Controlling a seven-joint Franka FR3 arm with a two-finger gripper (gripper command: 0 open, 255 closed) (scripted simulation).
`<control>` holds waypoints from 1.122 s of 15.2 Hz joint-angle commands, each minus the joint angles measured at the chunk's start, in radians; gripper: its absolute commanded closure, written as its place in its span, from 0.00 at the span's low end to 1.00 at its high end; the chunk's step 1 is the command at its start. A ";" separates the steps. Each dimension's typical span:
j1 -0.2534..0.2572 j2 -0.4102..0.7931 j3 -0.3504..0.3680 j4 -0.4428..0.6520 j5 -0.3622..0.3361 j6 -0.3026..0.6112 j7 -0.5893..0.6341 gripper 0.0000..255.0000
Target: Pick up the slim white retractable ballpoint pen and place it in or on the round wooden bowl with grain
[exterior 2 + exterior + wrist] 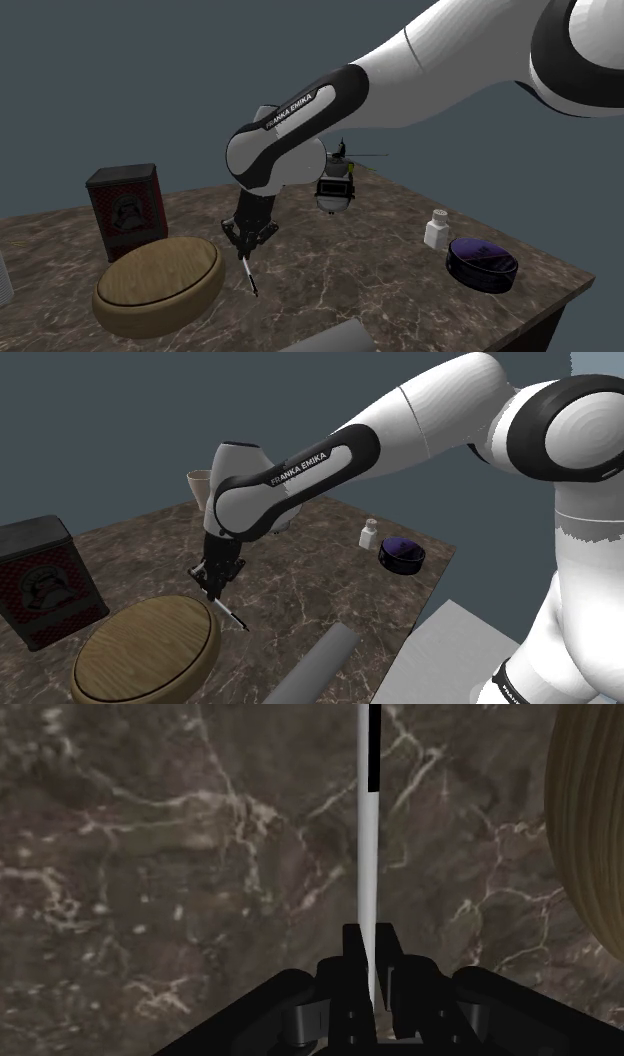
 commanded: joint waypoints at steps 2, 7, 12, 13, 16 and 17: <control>-0.001 -0.014 0.001 0.008 0.002 -0.021 0.003 1.00; -0.005 -0.045 0.004 0.033 0.005 -0.076 0.011 1.00; -0.007 -0.072 0.006 0.064 0.007 -0.133 0.019 1.00; -0.008 -0.077 0.006 0.071 0.007 -0.144 0.020 1.00; -0.009 -0.090 0.007 0.093 0.008 -0.179 0.026 1.00; -0.009 -0.094 0.008 0.101 0.008 -0.191 0.027 1.00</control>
